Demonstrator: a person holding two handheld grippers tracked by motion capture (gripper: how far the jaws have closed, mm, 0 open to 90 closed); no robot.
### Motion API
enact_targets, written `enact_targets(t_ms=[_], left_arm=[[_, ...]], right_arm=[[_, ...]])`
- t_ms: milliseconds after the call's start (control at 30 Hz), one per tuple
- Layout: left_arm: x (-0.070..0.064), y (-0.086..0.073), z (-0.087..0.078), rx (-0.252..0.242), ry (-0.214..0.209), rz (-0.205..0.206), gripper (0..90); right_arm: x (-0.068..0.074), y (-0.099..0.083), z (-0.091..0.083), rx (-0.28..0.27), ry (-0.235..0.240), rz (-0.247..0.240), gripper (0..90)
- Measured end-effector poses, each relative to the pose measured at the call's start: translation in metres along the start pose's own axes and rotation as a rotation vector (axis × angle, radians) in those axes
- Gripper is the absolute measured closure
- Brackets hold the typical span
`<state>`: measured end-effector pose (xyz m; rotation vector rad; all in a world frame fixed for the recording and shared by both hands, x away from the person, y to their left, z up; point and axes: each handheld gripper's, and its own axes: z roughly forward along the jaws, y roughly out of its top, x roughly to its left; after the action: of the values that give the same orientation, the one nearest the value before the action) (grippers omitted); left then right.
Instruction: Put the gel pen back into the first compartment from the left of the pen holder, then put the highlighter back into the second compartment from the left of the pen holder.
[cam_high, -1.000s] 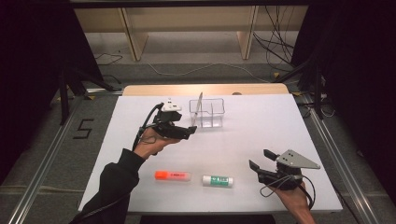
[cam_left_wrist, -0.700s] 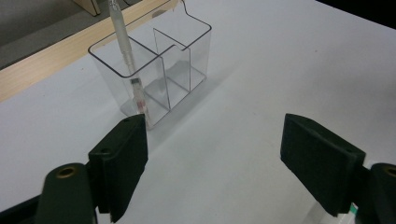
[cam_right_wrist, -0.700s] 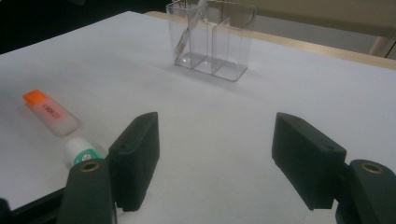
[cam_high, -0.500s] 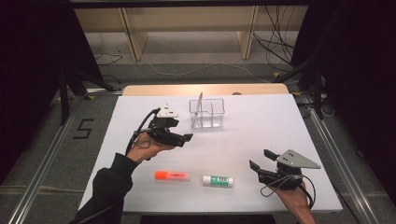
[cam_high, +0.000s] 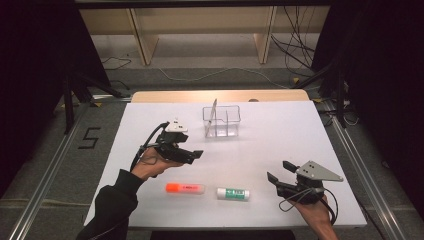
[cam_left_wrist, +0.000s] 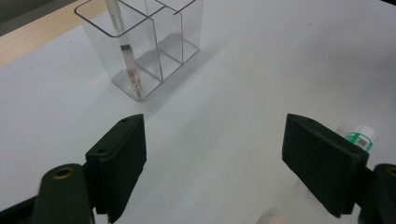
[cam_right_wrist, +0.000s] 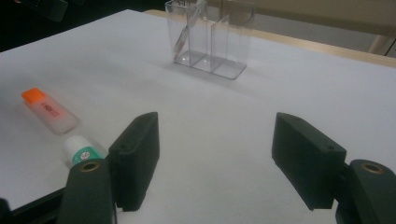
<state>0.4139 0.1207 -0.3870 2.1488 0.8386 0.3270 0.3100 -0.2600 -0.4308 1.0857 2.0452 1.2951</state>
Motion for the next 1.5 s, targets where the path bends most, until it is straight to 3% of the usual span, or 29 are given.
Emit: enact_targets(t_ms=[533,867,1267,1500], left_arm=[[0.007,-0.018,-0.011,0.045,0.028,-0.012,20.9],[0.008,-0.022,-0.016,0.109,0.013,0.016,20.8],[-0.004,-0.027,-0.014,0.198,-0.038,0.115,20.7],[-0.009,-0.034,-0.004,0.277,-0.072,0.162,20.7]], right_arm=[[0.001,0.0,0.003,0.011,0.005,-0.006,33.0],[0.001,0.0,0.003,0.007,0.009,-0.01,33.0],[0.006,0.002,0.003,0.017,0.001,-0.027,33.0],[0.006,0.002,0.003,0.014,0.003,-0.029,33.0]])
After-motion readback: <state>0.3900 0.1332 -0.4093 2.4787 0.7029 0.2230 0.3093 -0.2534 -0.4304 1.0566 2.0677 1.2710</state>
